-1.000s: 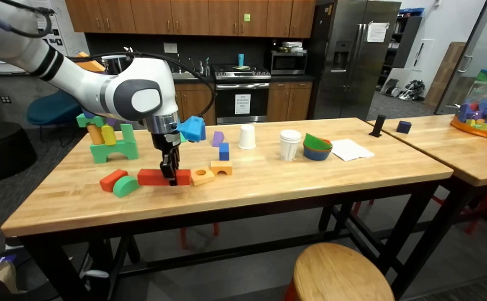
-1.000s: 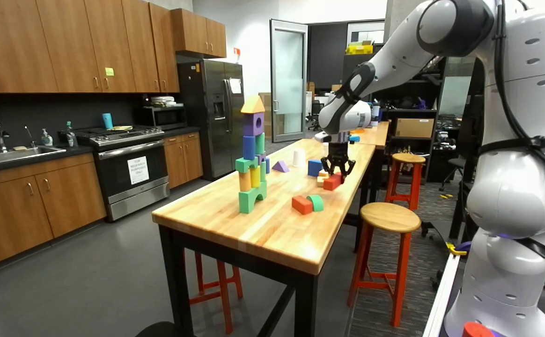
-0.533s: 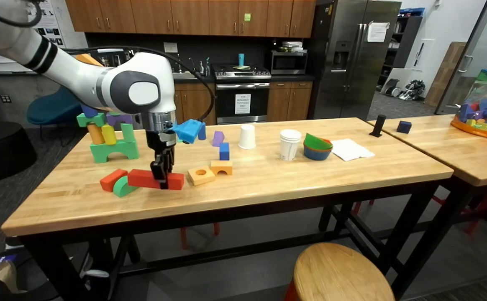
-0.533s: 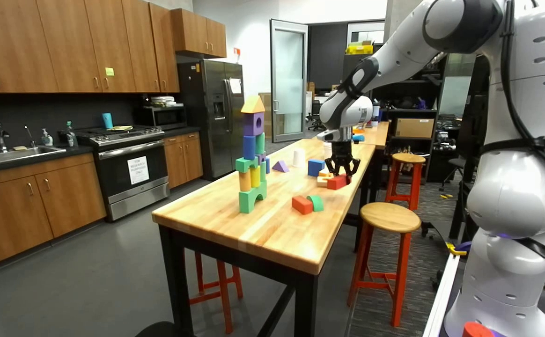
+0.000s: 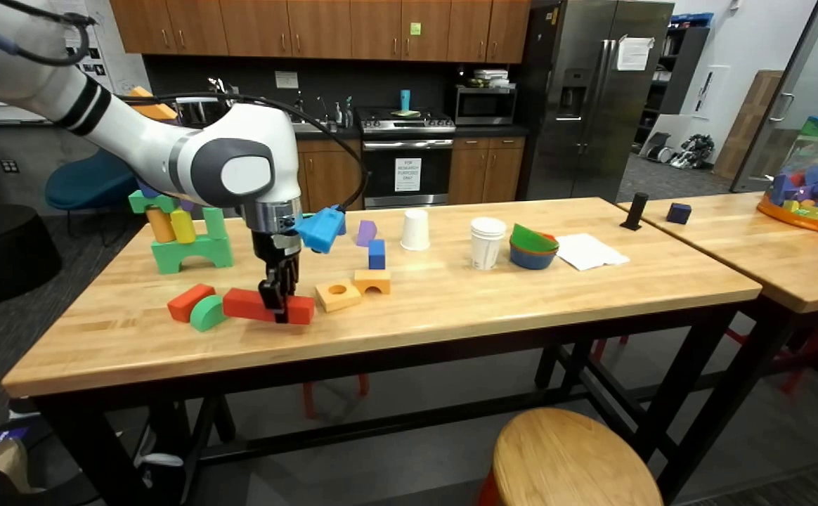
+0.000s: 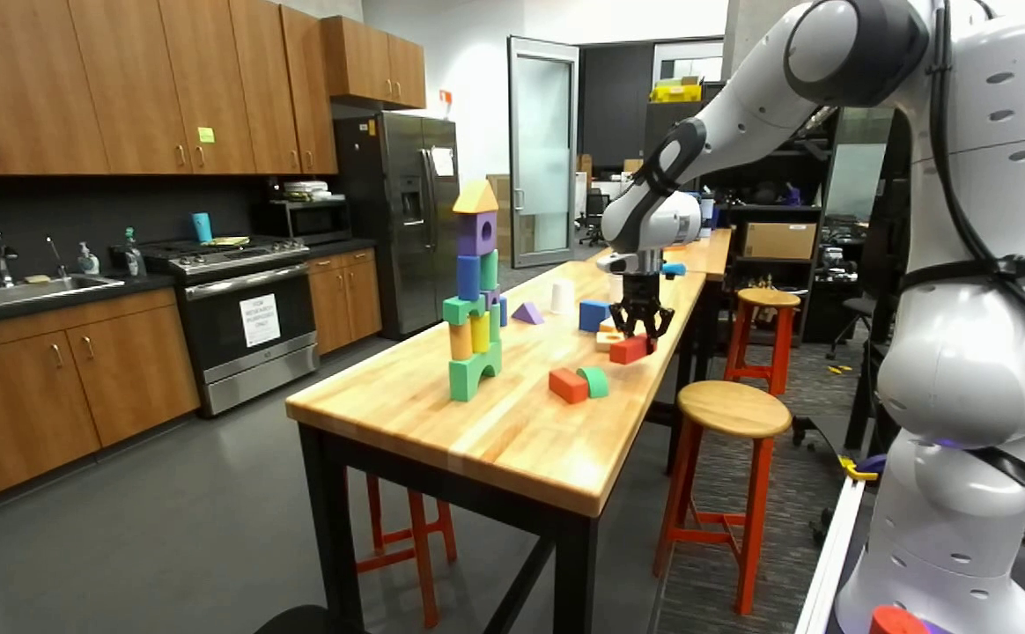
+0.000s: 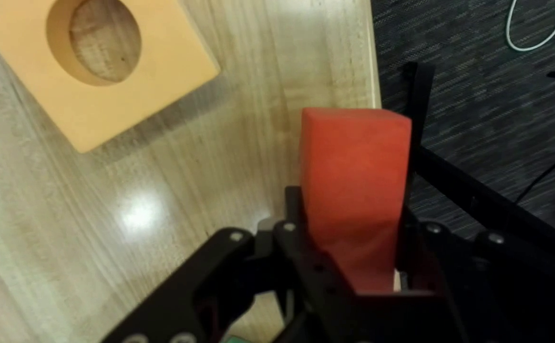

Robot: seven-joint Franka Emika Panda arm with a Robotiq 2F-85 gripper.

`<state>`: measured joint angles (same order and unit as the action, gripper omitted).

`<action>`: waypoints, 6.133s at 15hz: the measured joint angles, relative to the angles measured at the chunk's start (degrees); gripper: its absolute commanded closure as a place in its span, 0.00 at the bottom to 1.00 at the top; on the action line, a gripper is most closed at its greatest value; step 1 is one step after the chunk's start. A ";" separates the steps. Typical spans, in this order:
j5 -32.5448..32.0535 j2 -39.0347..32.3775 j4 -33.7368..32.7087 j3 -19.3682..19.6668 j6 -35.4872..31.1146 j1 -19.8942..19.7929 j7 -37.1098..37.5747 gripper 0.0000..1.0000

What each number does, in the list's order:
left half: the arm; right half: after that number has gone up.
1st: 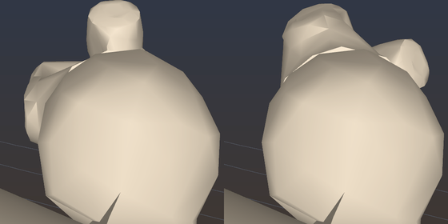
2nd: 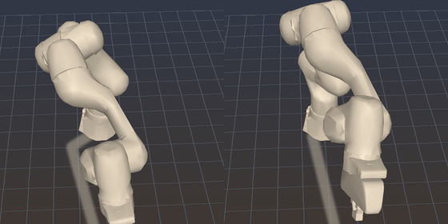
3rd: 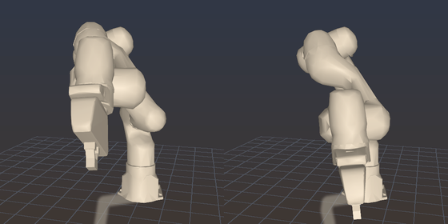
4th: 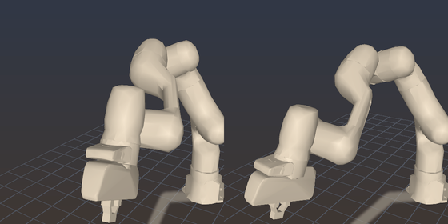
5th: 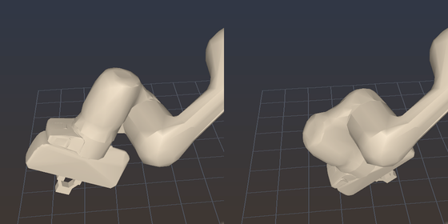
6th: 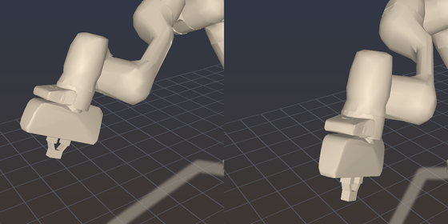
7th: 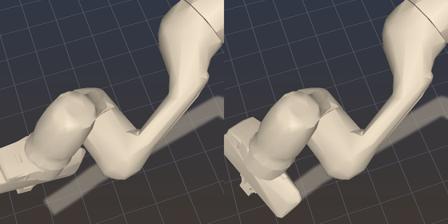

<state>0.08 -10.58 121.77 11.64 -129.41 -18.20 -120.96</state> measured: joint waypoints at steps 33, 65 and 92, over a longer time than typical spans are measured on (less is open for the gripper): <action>4.38 -19.99 -23.39 -2.53 -7.99 -5.69 -3.37 0.84; -1.13 -2.59 -3.98 -2.56 -2.05 -2.33 -9.24 0.84; -5.68 -5.30 -2.01 -1.25 -10.97 -0.39 -3.36 0.84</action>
<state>-5.60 -15.88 119.76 10.40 -140.38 -18.59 -124.31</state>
